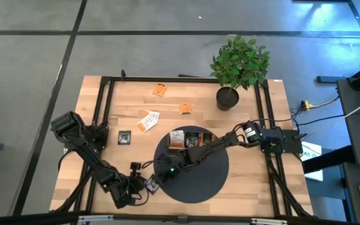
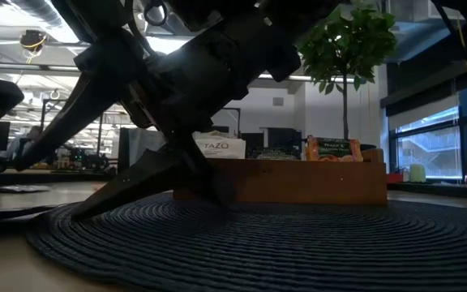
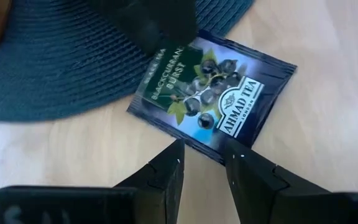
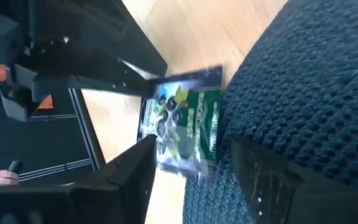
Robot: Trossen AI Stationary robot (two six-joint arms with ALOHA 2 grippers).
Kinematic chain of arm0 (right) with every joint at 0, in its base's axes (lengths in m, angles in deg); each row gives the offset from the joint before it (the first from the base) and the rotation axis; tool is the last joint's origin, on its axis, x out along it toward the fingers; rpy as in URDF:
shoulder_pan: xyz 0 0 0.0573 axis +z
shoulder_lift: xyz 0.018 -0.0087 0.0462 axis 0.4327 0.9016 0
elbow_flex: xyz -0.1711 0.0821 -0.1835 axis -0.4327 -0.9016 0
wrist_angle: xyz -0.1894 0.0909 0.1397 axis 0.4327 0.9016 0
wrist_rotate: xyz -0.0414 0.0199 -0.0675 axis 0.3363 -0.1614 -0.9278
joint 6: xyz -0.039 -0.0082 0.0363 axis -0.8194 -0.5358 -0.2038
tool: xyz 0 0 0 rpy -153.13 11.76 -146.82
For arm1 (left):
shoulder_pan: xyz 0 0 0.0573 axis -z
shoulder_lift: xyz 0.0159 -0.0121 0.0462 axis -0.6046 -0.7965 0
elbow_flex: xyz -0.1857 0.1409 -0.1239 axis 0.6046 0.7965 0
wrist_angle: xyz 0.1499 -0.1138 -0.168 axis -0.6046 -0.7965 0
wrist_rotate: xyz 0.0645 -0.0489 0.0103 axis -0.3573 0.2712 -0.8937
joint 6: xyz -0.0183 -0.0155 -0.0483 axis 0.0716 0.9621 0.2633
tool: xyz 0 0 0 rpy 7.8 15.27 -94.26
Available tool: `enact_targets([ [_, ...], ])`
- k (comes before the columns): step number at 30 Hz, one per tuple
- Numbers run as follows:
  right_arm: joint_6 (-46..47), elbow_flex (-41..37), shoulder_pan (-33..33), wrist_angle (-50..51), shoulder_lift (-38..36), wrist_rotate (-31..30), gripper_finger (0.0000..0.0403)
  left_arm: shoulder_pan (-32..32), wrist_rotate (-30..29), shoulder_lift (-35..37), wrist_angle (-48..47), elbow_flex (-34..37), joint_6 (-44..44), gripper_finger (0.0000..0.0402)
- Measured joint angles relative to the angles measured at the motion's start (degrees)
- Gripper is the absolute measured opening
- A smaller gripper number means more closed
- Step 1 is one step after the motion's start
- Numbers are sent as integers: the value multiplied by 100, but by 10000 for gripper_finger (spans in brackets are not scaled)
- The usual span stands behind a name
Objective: Pick & Place Tea
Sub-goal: Put the black tea bag into the middle section of the wooden organizer
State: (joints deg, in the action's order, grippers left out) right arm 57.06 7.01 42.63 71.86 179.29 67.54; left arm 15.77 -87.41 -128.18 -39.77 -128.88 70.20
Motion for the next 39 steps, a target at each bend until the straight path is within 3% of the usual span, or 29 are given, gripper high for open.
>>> enact_targets([
  [23,177,-4,-2,11,12,289,199,-476,133,-45,107,-9,460,113],
  [39,166,-11,-1,40,20,-28,42,-470,123,-50,50,-7,506,114],
])
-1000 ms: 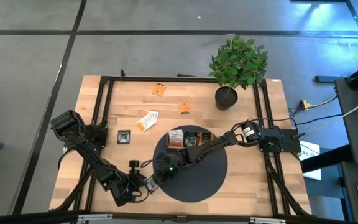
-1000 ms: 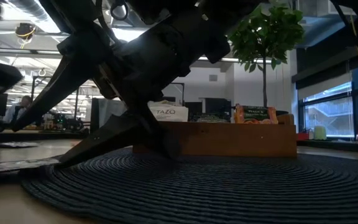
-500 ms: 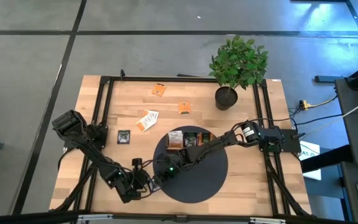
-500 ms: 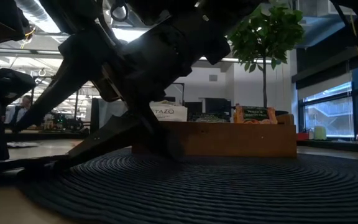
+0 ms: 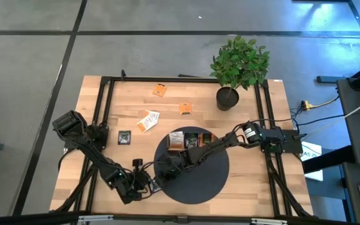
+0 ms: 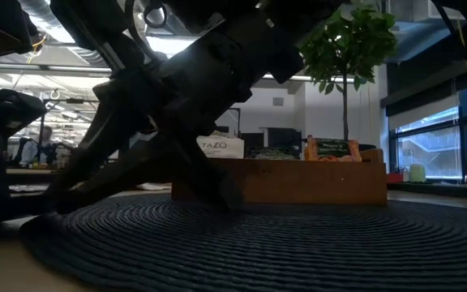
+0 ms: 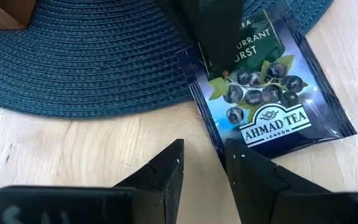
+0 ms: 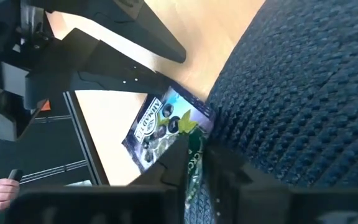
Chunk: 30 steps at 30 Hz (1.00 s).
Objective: Pick & Place Tea
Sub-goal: Put the black tea bag into the middle section of the wooden organizer
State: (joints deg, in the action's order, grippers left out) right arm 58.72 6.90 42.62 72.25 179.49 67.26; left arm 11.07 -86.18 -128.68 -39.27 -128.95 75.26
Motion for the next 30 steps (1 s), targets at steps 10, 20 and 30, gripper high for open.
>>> enact_targets([
  [10,-300,-7,-26,-2,-101,-64,5,110,-110,186,-368,13,0,112],
  [20,-1522,-7,-344,1247,-1235,-73,2,300,-728,1236,-1184,15,178,115],
  [30,-4113,7,-841,4012,-2888,-625,2,-299,-878,1833,-1377,13,190,116],
])
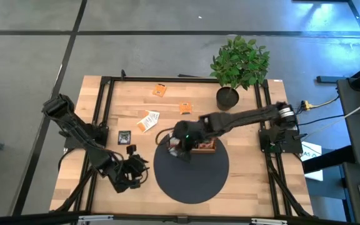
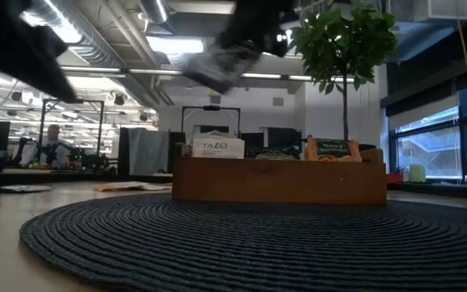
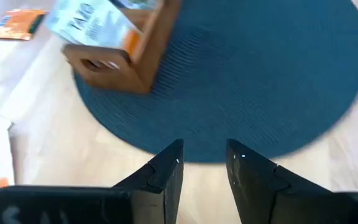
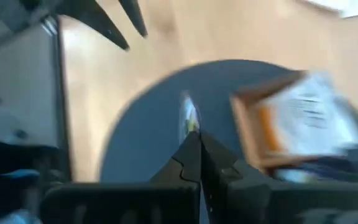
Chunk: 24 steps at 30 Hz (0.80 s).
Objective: Pick & Place Tea
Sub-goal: Put the black tea bag into the middle section of the wooden organizer
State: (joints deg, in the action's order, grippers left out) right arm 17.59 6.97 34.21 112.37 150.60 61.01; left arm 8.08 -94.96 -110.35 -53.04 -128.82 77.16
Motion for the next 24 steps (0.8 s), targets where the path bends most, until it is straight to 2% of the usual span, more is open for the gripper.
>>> enact_targets([
  [3,-493,45,-136,741,-137,-16,2,-289,30,18,-2,0,0,115],
  [7,-1079,624,-316,1979,-64,-202,1,-677,59,18,-4,0,0,112],
  [10,-1452,933,-432,2421,42,-346,1,-961,55,18,18,0,-35,113],
  [17,-2072,703,-572,2377,69,-311,1,-1430,428,18,37,-2,201,115],
  [24,-2475,239,-596,1782,69,-300,1,-1509,486,18,37,-4,323,116],
])
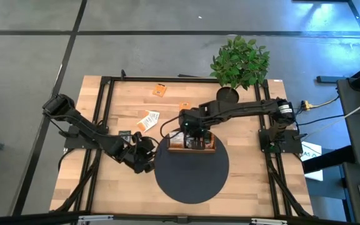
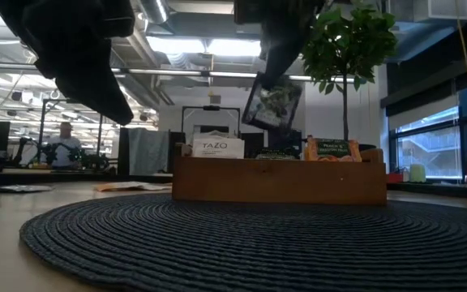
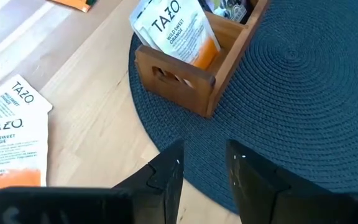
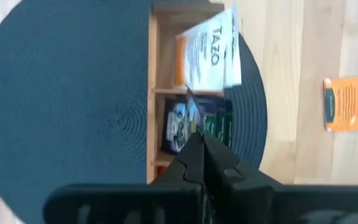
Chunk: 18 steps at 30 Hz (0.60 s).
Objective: Pick & Place Tea
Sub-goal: Put the black tea bag into the middle section of the wooden organizer
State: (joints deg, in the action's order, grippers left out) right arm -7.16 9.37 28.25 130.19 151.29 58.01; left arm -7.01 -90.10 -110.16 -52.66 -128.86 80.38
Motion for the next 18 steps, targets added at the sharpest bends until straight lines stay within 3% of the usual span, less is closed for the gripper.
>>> enact_targets([
  [18,14,-972,2,-673,0,48,4,0,-41,0,2,-2,150,115],
])
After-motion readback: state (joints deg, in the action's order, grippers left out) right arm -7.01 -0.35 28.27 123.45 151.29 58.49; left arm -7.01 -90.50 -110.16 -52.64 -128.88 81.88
